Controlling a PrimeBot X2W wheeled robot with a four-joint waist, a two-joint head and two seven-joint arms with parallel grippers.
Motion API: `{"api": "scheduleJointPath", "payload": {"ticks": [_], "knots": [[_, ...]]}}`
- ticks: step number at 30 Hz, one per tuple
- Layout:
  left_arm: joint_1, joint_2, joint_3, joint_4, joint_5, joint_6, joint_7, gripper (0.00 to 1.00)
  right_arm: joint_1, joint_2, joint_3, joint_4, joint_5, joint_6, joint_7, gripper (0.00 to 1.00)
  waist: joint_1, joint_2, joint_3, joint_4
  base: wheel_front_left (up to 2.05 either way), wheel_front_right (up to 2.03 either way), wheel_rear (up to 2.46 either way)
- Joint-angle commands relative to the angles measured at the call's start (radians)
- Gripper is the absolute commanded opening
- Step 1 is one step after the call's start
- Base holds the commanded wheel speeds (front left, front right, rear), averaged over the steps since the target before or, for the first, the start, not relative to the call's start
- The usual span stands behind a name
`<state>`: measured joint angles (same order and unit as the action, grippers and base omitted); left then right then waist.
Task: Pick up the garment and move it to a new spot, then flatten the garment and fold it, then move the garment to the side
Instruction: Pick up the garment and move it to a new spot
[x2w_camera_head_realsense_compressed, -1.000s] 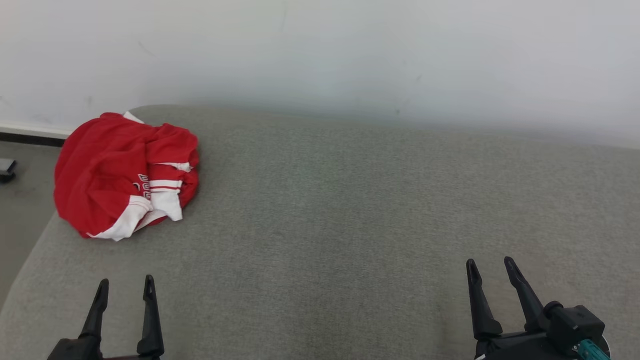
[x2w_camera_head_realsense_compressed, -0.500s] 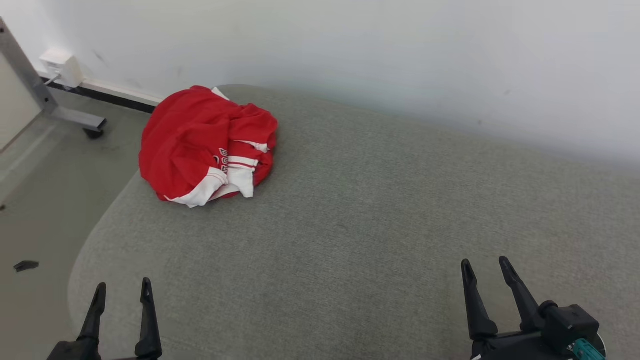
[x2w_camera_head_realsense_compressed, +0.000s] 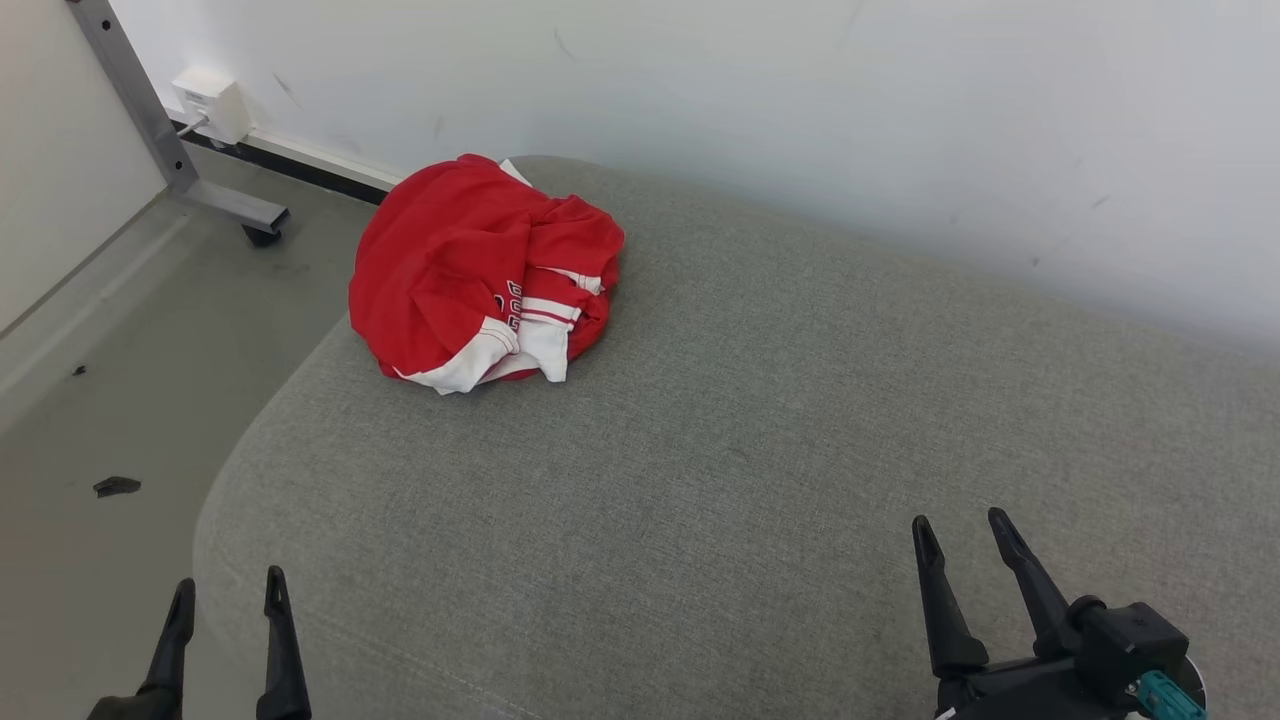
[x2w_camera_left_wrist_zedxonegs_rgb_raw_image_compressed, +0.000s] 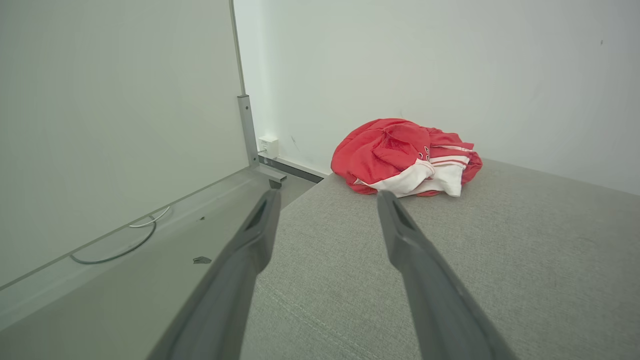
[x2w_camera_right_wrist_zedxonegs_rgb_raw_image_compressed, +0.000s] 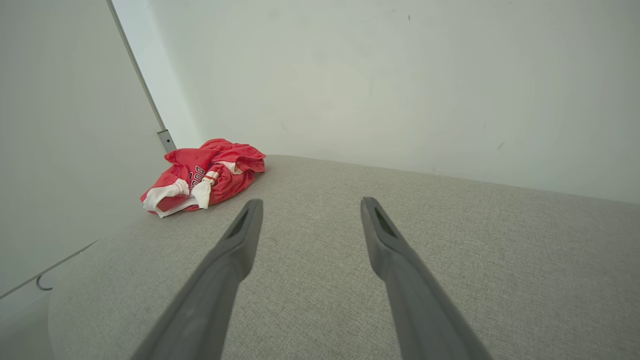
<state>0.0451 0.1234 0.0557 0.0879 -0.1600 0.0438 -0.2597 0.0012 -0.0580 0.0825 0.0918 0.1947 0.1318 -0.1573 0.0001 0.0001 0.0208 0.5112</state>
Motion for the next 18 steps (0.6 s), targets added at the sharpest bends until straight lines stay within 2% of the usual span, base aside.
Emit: {"api": "scheduleJointPath", "payload": {"ticks": [1,8,18], "knots": [[0.002,0.003,0.005,0.003,-0.002,0.006,-0.005,1.0,-0.002,-0.007,0.003,0.001,0.005,-0.002,0.001,1.0,-0.0001,-0.0001,-0.001,-0.002,0.0,0.0,0.0],[-0.089,0.025,0.019,0.036,-0.014,-0.007,-0.006,1.0,-0.013,-0.02,-0.002,-0.006,0.001,-0.002,0.011,1.0,-0.0001,-0.0001,0.029,-0.048,0.0,0.0,0.0],[-0.446,0.104,0.058,0.115,-0.079,-0.05,0.015,1.0,-0.078,-0.082,-0.047,-0.065,-0.017,-0.002,0.043,1.0,-0.0001,-0.0001,0.186,-0.196,0.0,0.0,0.0]]}}
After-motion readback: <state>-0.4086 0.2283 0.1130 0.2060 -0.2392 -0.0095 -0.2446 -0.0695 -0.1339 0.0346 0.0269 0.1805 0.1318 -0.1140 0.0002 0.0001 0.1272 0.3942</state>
